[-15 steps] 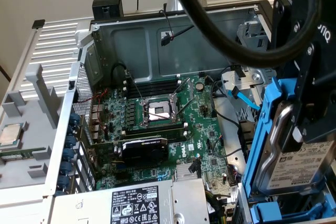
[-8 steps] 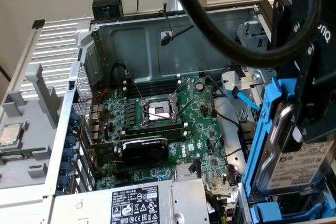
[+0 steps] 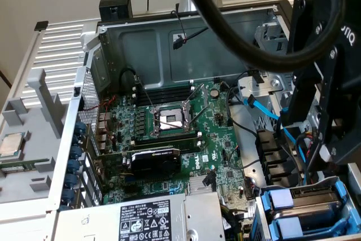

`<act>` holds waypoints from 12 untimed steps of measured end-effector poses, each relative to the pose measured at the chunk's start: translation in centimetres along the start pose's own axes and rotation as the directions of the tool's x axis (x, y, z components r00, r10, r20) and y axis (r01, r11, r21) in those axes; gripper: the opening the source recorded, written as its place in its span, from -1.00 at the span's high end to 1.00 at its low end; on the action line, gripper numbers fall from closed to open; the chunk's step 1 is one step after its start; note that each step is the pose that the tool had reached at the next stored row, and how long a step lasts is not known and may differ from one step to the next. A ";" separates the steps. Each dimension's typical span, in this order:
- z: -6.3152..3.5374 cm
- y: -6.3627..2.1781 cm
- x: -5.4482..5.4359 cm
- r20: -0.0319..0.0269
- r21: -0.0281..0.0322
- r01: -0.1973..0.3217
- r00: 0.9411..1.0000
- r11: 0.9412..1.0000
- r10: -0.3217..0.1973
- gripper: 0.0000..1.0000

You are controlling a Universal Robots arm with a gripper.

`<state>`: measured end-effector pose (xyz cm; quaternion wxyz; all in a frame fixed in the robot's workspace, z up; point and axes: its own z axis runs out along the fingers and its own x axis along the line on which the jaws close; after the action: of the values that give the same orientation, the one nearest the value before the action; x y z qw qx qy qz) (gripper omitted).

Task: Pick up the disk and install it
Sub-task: 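Insert the disk into the insertion slot, then insert the first disk wire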

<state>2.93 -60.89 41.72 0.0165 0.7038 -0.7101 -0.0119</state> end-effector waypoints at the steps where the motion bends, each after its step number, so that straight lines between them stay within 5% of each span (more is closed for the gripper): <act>1: 0.00 0.00 0.0 0.000 0.000 0.000 1.000 1.000 0.000 -0.14; 12: 0.00 0.00 0.0 0.000 0.000 0.000 1.000 1.000 0.000 -0.14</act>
<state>2.93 -60.89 41.72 0.0165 0.7038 -0.7101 -0.0119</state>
